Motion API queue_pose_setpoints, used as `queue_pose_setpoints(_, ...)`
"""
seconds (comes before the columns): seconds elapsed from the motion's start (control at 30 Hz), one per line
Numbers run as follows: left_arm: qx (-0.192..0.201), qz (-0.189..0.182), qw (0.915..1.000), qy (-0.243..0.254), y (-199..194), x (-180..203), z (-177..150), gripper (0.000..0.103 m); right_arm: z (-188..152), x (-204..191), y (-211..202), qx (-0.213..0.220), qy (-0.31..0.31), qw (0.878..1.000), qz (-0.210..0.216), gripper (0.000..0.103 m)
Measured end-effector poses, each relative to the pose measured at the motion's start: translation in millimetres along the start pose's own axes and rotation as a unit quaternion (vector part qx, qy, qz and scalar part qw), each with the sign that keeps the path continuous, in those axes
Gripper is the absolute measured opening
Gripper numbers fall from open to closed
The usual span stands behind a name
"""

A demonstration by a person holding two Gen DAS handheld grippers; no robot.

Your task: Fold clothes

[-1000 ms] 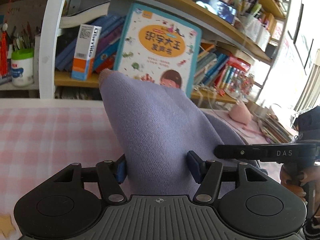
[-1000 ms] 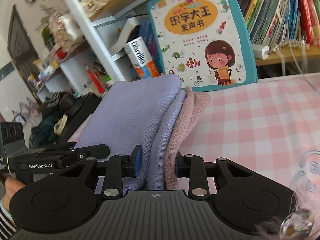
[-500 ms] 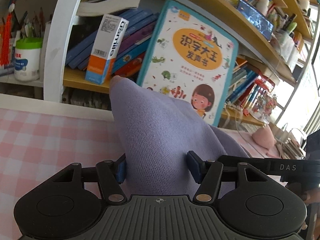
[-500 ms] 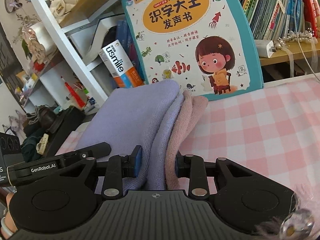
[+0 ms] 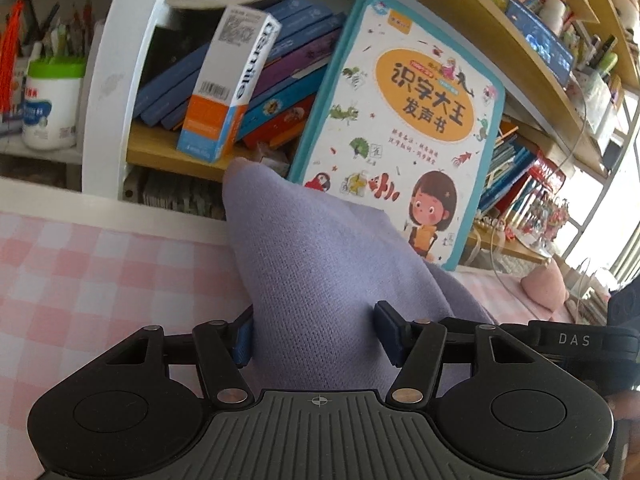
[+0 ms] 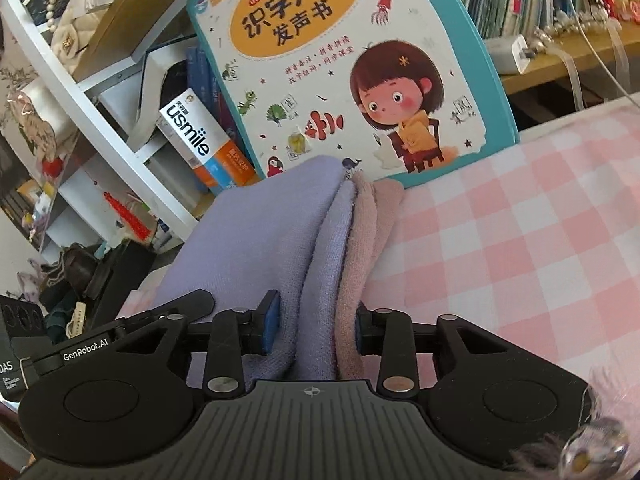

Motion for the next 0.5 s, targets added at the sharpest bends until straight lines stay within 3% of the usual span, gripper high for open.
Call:
queue_pose_setpoints(0.07,0.004,0.004,1.0000,-0.002,-2,-1,0,0.066,-1,0,-1,0.003,0.000,1.000,-0.003,0.041)
queue_pose_setpoints(0.1,0.010,0.016,0.9998,0.002,-5,-1,0,0.072,-1,-1,-3,0.008,-0.004,1.000,-0.009,0.048)
queue_pose_setpoints(0.23,0.056,0.065,0.9962,0.017,-30,-1,7,0.085,0,-9,-21,0.032,-0.037,0.998,-0.029,0.060)
queue_pose_setpoints(0.33,0.078,0.065,0.9948,0.008,-53,0,9,0.091,-1,-17,-43,0.054,-0.062,0.996,-0.040,0.068)
queue_pose_setpoints(0.5,0.094,0.065,0.9934,0.012,-85,13,-1,0.093,-11,-34,-76,0.067,-0.095,0.991,-0.062,0.071)
Point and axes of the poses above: each gripper's, at about its wrist camera, not at the fingertips, and y roughly the way its jaws point, x to its right, z to its top, the point moved 5 cm from there along y, roughly the way its jaws point, and after that the axes turned 15 degrees about z, right-handed, at the moved point
